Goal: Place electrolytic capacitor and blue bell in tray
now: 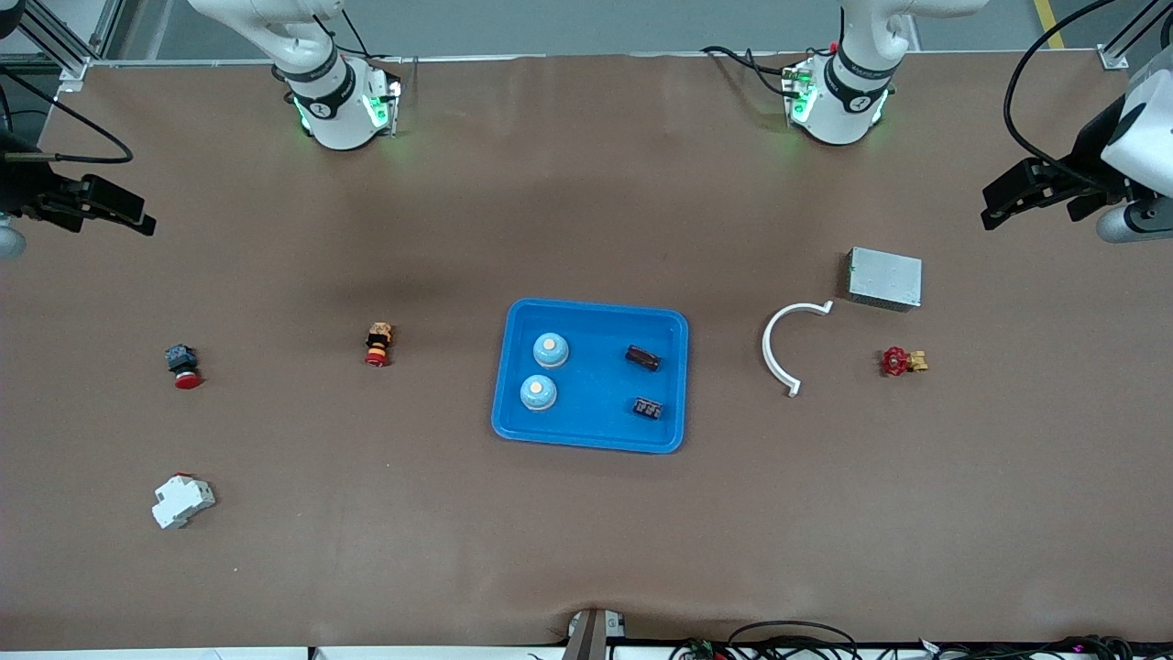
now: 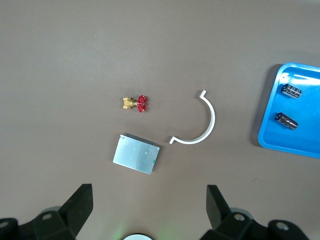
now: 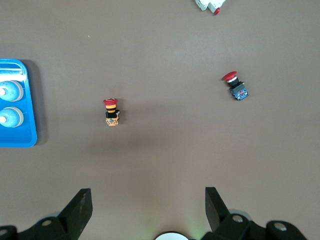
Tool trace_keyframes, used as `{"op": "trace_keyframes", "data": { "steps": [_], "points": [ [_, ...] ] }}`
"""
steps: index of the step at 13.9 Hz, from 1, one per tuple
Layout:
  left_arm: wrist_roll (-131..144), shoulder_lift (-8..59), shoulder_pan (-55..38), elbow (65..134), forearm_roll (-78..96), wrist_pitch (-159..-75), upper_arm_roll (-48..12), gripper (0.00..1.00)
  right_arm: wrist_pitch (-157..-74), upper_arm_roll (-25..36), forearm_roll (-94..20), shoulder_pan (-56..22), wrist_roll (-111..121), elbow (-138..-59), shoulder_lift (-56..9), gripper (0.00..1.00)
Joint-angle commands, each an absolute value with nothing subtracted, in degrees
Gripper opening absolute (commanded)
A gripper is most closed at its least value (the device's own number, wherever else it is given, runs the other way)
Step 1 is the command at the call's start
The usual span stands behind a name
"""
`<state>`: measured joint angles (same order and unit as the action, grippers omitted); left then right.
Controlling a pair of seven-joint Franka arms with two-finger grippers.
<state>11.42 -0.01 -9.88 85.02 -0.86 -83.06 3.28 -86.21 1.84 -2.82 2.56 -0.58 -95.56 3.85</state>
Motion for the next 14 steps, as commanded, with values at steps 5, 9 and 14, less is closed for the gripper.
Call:
{"op": "trace_keyframes", "data": {
  "steps": [5, 9, 14],
  "points": [
    [11.4, -0.8, -9.7, 84.9, -1.2, -82.5, 2.9, 1.0, -86.0, 1.1, -1.9, 2.4, -0.4, -93.1, 3.6, 1.0],
    [10.5, -0.9, -9.7, 84.6, -1.2, -82.4, 2.8, 1.0, -85.7, 1.1, -1.9, 2.3, -0.4, -92.2, 3.3, 1.0],
    [8.4, -0.9, -9.9, 84.6, -1.2, -82.4, 1.7, 1.0, -85.4, 1.6, -1.1, 3.0, -0.6, -90.2, 3.3, 1.0]
  ]
}}
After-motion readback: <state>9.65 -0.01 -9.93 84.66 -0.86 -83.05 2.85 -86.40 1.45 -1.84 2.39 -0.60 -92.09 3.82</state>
